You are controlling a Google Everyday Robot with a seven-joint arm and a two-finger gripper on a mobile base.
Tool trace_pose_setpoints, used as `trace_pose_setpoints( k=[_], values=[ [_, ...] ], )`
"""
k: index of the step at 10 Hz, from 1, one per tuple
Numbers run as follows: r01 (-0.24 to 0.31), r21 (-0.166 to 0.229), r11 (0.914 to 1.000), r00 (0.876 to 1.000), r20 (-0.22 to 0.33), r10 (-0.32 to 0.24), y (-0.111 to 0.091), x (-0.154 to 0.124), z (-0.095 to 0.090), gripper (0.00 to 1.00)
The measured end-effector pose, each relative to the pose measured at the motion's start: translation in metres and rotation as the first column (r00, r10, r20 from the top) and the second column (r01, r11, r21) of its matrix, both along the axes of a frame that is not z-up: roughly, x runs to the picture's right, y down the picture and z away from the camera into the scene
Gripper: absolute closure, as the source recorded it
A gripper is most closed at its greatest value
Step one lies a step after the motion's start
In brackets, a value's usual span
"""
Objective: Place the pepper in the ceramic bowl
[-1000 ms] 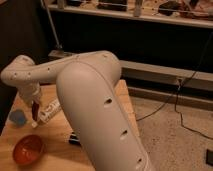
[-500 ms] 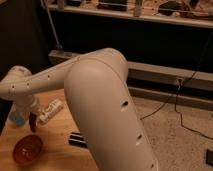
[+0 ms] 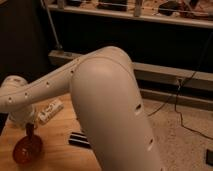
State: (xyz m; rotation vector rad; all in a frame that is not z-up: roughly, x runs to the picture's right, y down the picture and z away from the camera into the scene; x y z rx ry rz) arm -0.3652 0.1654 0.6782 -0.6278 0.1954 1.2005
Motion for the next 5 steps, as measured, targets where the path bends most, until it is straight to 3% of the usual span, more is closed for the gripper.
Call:
trace_pose_setpoints(
  k=[2, 5],
  values=[
    [0.055, 0.031, 0.9980, 0.998, 0.024, -0.055, 0.007, -0.005, -0.006, 1.00],
    [0.148, 0.073, 0.9862, 0.986, 0.065, -0.153, 0.021, -0.014, -0.015, 1.00]
  ],
)
